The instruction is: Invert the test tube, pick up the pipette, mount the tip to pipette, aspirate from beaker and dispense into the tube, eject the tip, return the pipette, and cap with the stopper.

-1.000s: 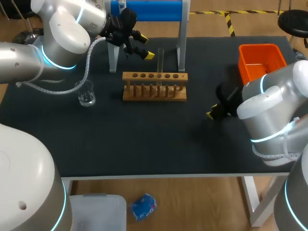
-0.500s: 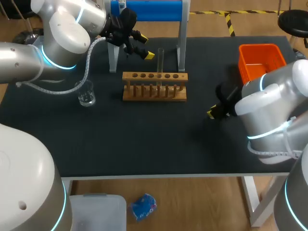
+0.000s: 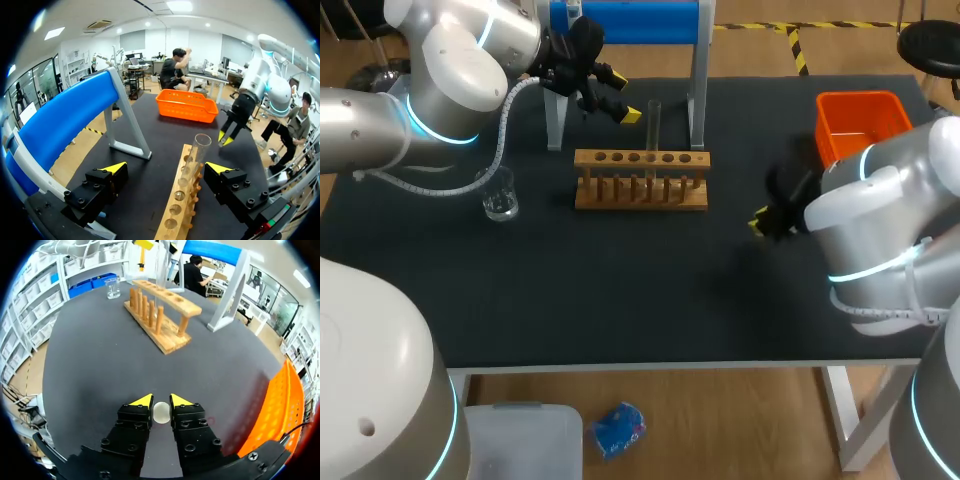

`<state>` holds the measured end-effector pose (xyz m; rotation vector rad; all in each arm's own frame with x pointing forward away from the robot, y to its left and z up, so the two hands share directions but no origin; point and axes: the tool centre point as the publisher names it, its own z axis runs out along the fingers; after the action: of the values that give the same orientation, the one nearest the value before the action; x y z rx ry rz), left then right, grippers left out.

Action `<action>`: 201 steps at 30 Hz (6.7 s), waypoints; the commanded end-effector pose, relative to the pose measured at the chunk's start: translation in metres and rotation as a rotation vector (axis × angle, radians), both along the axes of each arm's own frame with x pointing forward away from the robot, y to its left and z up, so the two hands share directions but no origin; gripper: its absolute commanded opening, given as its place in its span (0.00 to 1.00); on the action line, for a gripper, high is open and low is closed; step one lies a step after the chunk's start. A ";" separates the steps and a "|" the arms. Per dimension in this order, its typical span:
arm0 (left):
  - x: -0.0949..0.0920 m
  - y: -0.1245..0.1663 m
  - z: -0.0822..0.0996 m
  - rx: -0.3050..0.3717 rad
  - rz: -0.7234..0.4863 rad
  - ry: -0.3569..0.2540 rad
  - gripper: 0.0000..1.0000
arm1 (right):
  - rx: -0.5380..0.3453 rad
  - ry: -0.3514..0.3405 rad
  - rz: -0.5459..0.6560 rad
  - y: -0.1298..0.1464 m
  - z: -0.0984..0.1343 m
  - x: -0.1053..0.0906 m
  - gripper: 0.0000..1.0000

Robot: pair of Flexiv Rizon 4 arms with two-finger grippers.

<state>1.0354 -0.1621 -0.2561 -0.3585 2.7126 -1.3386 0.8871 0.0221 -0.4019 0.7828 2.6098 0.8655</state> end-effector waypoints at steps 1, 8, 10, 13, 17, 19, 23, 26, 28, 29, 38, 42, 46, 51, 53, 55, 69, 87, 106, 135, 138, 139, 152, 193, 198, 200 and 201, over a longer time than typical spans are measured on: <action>0.002 0.000 0.001 0.003 -0.003 0.005 1.00 | 0.007 -0.005 0.029 -0.009 0.023 0.000 0.00; 0.002 0.000 0.001 0.003 -0.003 0.005 1.00 | 0.005 -0.052 0.128 -0.006 0.056 0.007 0.00; 0.002 0.000 0.001 0.003 -0.003 0.005 1.00 | 0.001 -0.064 0.160 -0.004 0.066 0.010 0.00; 0.002 0.000 0.001 0.003 -0.003 0.005 1.00 | -0.001 -0.071 0.220 0.001 0.080 0.013 0.00; 0.002 0.000 0.001 0.003 -0.003 0.005 1.00 | -0.008 -0.076 0.292 0.011 0.101 0.019 0.00; 0.002 0.000 0.001 0.003 -0.003 0.005 1.00 | -0.008 -0.077 0.322 0.015 0.110 0.023 0.00; 0.002 0.000 0.001 0.003 -0.003 0.005 1.00 | 0.010 -0.062 0.361 0.023 0.126 0.033 0.00; 0.002 0.000 0.001 0.003 -0.003 0.005 1.00 | 0.023 -0.048 0.387 0.031 0.138 0.041 0.00; 0.002 0.000 0.001 0.003 -0.003 0.005 1.00 | 0.025 -0.039 0.411 0.037 0.147 0.045 0.00; 0.002 0.000 0.001 0.003 -0.003 0.005 1.00 | 0.025 -0.035 0.415 0.040 0.152 0.048 0.00; 0.002 0.000 0.001 0.003 -0.003 0.005 1.00 | 0.029 -0.043 0.482 0.072 0.191 0.071 0.00; 0.002 0.000 0.001 0.003 -0.003 0.005 1.00 | 0.029 -0.075 0.484 0.085 0.209 0.077 0.00; 0.002 0.000 0.001 0.003 -0.003 0.005 1.00 | 0.029 -0.075 0.484 0.085 0.209 0.077 0.00; 0.002 0.000 0.001 0.003 -0.003 0.005 1.00 | 0.029 -0.075 0.484 0.085 0.209 0.077 0.00; 0.002 0.000 0.001 0.003 -0.003 0.005 1.00 | 0.029 -0.075 0.484 0.085 0.209 0.077 0.00; 0.002 0.000 0.001 0.003 -0.003 0.005 1.00 | 0.029 -0.075 0.484 0.085 0.209 0.077 0.00; 0.002 0.000 0.001 0.003 -0.003 0.005 1.00 | 0.032 -0.067 0.503 0.118 0.206 0.100 0.00; 0.002 0.000 0.001 0.003 -0.003 0.005 1.00 | 0.016 -0.032 0.536 0.168 0.203 0.119 0.00; 0.002 0.000 0.001 0.003 -0.003 0.005 1.00 | 0.036 -0.019 0.545 0.190 0.186 0.130 0.00; 0.002 0.000 0.001 0.003 -0.003 0.005 1.00 | 0.022 -0.002 0.550 0.187 0.186 0.127 0.00; 0.002 0.000 0.001 0.003 -0.003 0.005 1.00 | 0.021 -0.006 0.550 0.186 0.187 0.125 0.00; 0.002 0.000 0.001 0.003 -0.003 0.005 1.00 | 0.020 -0.006 0.550 0.185 0.187 0.125 0.00; 0.002 0.000 0.001 0.003 -0.003 0.005 1.00 | 0.020 0.006 0.546 0.182 0.184 0.115 0.00; 0.002 0.000 0.001 0.003 -0.003 0.005 1.00 | -0.005 0.047 0.528 0.181 0.157 0.114 0.00; 0.002 0.000 0.001 0.003 -0.003 0.005 1.00 | -0.001 0.051 0.523 0.180 0.154 0.114 0.00; 0.002 0.000 0.001 0.003 -0.003 0.005 1.00 | 0.000 0.051 0.521 0.180 0.154 0.114 0.00; 0.002 0.000 0.001 0.003 -0.003 0.005 1.00 | 0.000 0.051 0.520 0.179 0.154 0.114 0.00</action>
<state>1.0355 -0.1623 -0.2563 -0.3582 2.7119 -1.3398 1.0007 0.2026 -0.2395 0.1131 2.9028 0.9850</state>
